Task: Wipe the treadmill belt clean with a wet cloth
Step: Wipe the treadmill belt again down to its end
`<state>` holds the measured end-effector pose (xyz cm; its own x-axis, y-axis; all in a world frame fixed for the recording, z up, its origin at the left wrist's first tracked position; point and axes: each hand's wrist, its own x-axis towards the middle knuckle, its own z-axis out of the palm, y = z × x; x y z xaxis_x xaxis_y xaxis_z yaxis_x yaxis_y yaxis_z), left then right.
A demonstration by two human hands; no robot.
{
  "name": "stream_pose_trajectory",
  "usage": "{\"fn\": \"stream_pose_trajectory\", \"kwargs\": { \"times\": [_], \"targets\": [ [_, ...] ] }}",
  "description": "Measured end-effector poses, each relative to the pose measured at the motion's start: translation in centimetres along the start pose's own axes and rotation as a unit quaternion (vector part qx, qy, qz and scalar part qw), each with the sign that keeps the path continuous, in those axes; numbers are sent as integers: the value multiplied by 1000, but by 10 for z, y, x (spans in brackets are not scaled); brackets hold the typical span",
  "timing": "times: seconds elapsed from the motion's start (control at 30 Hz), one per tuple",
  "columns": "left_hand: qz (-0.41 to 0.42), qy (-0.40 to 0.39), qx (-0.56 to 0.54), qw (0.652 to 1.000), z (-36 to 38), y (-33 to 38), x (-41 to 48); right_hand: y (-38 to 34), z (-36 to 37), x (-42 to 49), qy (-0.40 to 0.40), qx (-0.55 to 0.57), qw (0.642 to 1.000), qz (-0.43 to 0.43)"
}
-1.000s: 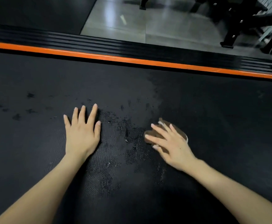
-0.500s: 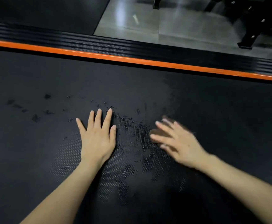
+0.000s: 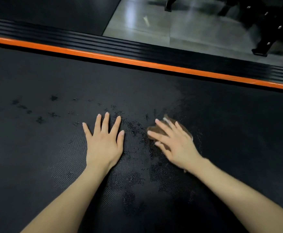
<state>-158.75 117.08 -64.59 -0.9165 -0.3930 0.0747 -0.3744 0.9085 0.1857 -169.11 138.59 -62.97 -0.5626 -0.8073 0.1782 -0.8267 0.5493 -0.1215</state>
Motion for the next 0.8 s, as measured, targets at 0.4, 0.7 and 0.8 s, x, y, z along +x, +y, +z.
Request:
{"fn": "stream_pose_trajectory", "kwargs": {
  "times": [0.4, 0.7, 0.8],
  "targets": [
    [-3, 11, -4, 1000, -2, 3, 3, -17, 14, 23, 8, 30, 999, 32],
    [-6, 4, 4, 1000, 0, 1, 1, 80, 17, 97, 60, -18, 927, 371],
    [-3, 1, 3, 1000, 0, 1, 2, 37, 24, 101, 47, 0, 968, 246]
  ]
}}
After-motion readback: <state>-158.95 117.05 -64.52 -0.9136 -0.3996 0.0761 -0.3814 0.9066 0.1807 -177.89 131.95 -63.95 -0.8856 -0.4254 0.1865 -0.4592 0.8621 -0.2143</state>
